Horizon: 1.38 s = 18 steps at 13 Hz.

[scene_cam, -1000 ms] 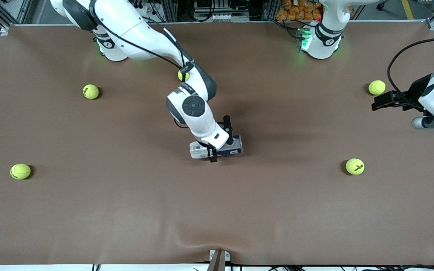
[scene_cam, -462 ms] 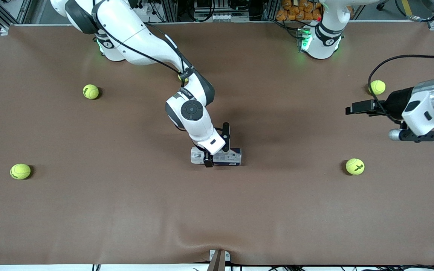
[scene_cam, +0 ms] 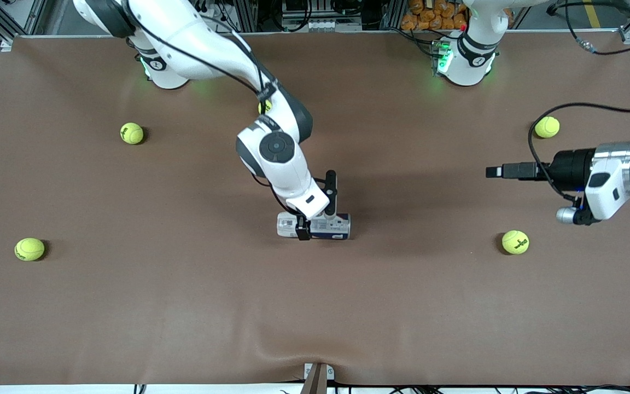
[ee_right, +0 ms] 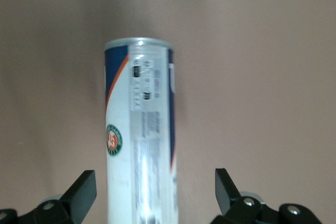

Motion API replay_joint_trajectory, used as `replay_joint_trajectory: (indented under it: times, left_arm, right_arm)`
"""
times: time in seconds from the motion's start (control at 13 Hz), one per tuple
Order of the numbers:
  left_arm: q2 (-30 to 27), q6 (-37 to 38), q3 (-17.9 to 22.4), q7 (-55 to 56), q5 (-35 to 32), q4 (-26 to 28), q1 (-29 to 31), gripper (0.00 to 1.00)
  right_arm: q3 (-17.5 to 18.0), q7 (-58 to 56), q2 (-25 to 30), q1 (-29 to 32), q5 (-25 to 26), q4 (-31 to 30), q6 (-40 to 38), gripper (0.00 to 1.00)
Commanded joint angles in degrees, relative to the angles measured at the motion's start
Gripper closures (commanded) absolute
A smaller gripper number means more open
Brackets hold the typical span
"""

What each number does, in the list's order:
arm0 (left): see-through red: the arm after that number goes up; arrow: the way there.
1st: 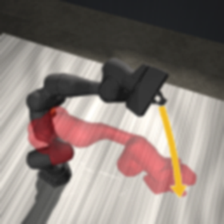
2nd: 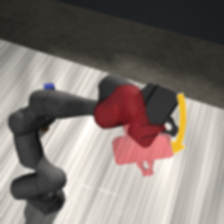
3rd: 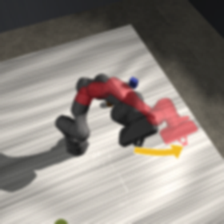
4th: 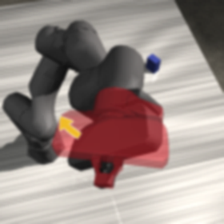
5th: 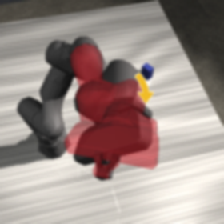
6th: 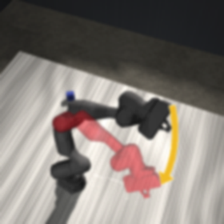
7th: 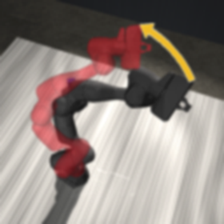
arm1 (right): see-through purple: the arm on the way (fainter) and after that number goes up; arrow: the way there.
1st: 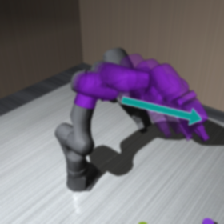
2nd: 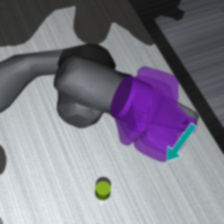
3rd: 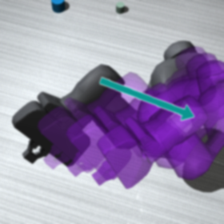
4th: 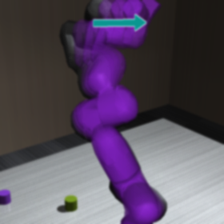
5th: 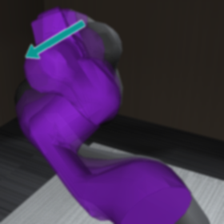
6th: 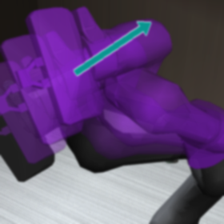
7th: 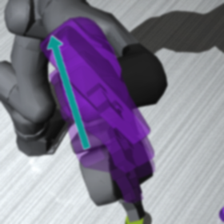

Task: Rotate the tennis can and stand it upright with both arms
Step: 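Release the can and withdraw the right gripper while the left gripper approaches, then reach the left gripper to the can's bottom end and grasp it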

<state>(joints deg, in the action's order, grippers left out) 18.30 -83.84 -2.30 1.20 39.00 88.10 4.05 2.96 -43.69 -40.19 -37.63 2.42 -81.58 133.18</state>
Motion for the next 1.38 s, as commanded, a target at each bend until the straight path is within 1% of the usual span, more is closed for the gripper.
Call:
replay_joint_trajectory:
  times: [0.0,0.08,0.15,0.31,0.54,0.69,0.85,1.0,1.15,1.31]
  left_arm:
    - [5.06,0.87,-0.25,-2.68,7.81,-0.74,1.22,0.00]
    - [7.34,0.87,-0.43,-4.69,10.71,-0.74,0.96,0.00]
    - [9.19,0.70,-0.52,-6.89,12.92,-0.74,0.17,0.00]
    - [12.01,-0.35,-0.60,-7.70,15.39,-0.39,-1.06,0.00]
    - [12.46,-5.35,-1.22,-14.19,17.85,4.25,-2.12,0.00]
    - [12.46,-9.65,-1.31,-18.48,20.05,7.77,-3.52,0.00]
    - [12.72,-13.52,-1.31,-24.37,23.38,11.28,-4.84,0.00]
    - [13.51,-16.69,-1.31,-28.16,28.21,14.01,-6.77,0.00]
    - [14.39,-19.24,-1.31,-28.88,30.51,14.29,-8.96,0.00]
    - [16.23,-21.97,-1.31,-30.97,32.70,14.03,-10.46,0.00]
  right_arm:
    - [0.12,9.55,7.65,0.63,0.39,-1.74,-7.38,0.00]
    - [-0.06,13.33,9.41,1.24,0.39,-1.74,-9.49,0.00]
    - [-0.15,17.02,10.73,3.25,0.48,-1.66,-10.82,0.00]
    - [-0.23,21.79,12.41,7.81,0.48,-1.74,-12.23,0.00]
    - [-0.32,26.89,16.44,17.47,0.57,-1.74,-15.74,0.00]
    - [-0.32,28.13,19.43,24.41,0.74,-1.74,-17.67,0.00]
    - [-0.76,29.18,23.46,29.78,0.39,-1.74,-23.72,0.00]
    - [-2.42,30.68,28.82,33.40,0.22,-1.66,-31.45,0.00]
    - [-4.53,30.77,34.54,34.99,0.04,-1.92,-36.29,0.00]
    - [-6.99,33.83,37.89,36.22,-2.06,-1.92,-41.31,0.00]
